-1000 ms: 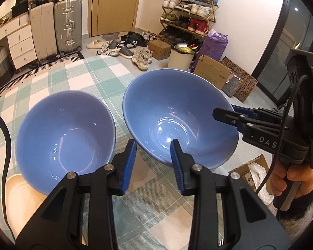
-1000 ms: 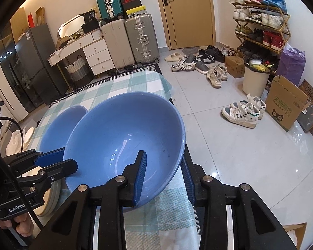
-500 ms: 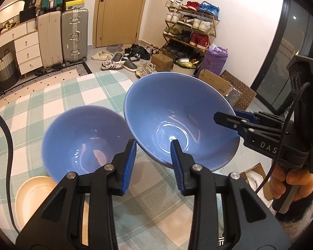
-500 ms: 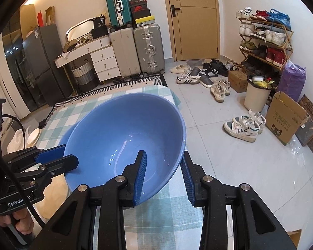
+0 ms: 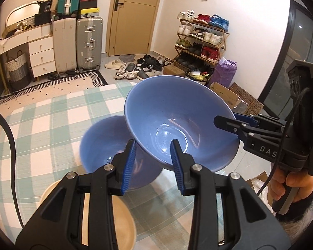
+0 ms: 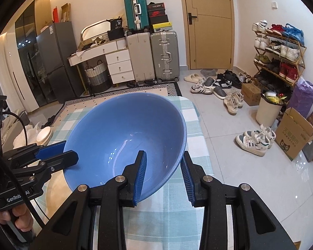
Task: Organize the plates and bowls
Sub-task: 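Lift the blue bowl with both grippers and carry it over the nested bowls, then lower the bowl into the nested blue bowls and open both grippers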
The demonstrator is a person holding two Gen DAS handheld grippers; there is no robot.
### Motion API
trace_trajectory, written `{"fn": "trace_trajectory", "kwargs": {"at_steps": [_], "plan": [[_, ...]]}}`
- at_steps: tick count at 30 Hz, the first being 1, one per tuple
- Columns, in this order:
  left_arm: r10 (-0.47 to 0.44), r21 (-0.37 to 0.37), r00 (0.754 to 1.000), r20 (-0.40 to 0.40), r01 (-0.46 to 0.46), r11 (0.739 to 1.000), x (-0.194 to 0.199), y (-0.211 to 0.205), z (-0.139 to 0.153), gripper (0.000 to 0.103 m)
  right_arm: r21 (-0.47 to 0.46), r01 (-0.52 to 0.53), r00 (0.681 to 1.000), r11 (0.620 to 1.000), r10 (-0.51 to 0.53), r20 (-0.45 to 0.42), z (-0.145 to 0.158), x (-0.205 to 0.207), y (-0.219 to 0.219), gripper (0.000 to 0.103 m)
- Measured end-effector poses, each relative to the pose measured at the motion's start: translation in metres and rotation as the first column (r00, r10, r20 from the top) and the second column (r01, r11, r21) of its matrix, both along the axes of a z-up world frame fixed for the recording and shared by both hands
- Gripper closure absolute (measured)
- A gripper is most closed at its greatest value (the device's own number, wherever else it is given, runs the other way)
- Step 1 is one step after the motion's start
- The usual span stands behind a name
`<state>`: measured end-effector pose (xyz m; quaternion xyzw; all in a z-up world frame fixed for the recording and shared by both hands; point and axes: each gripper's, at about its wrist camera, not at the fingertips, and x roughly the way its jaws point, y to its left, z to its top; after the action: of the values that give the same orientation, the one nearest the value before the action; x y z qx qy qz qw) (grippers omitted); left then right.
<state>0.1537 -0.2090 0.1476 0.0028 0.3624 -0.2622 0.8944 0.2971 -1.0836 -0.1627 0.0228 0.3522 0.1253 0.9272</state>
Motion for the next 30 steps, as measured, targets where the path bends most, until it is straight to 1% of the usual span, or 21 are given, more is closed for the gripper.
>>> {"fn": "trace_trajectory", "kwargs": {"at_steps": [7,12,16,19,20,30], "plan": [[0.040,0.020,0.999,0.008,-0.040,0.999,0.000,0.030,0.008,0.072,0.001,-0.038,0.999,0.999,0.038,-0.003,0.002,0.011,0.034,0.068],[0.067,0.023,0.998,-0.003,-0.067,0.997,0.007,0.047,0.005,0.072,-0.001,-0.061,0.998,0.998,0.061,-0.023,-0.007,0.025,0.055,0.068],[0.083,0.032,0.996,-0.015,-0.083,0.996,0.014,0.058,-0.001,0.072,0.003,-0.075,0.996,0.997,0.075,-0.040,-0.017,0.033,0.064,0.068],[0.092,0.043,0.996,-0.021,-0.091,0.995,0.018,0.064,-0.006,0.072,0.002,-0.080,0.995,0.997,0.080,-0.053,-0.022,0.041,0.069,0.068],[0.094,0.046,0.995,-0.021,-0.093,0.995,0.022,0.059,-0.009,0.072,0.002,-0.082,0.995,0.997,0.082,-0.057,-0.024,0.043,0.071,0.068],[0.114,0.056,0.992,-0.051,-0.111,0.992,0.042,0.058,-0.029,0.072,-0.016,-0.095,0.992,0.995,0.094,-0.083,-0.045,0.061,0.078,0.068]]}}
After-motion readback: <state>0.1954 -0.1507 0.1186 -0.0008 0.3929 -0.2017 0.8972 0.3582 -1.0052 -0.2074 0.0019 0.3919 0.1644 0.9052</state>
